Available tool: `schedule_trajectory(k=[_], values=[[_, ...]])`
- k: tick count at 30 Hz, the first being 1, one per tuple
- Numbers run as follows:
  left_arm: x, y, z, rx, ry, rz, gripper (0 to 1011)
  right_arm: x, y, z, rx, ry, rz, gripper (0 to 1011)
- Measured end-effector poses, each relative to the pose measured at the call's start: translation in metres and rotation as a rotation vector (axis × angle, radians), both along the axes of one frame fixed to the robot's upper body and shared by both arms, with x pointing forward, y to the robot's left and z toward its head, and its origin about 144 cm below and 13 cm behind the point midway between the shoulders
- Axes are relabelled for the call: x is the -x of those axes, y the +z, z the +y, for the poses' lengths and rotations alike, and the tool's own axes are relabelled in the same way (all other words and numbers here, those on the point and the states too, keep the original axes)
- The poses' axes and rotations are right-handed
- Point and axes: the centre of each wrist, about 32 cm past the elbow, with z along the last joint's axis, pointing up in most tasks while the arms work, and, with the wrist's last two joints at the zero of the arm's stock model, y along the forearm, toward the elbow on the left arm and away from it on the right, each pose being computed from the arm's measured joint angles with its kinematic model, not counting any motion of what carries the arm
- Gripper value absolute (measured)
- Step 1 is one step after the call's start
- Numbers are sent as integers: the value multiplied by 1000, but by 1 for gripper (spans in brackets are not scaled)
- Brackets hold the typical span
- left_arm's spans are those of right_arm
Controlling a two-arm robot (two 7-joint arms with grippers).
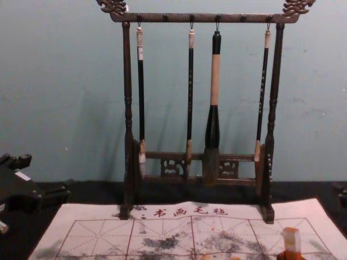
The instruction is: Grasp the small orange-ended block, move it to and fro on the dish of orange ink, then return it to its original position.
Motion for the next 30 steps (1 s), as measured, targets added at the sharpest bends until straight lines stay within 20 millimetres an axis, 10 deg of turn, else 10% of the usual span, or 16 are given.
schedule_trajectory(k=[30], values=[[0, 0, 0, 0, 0, 0, 1001, 0, 0, 0, 0, 0, 0, 1002]])
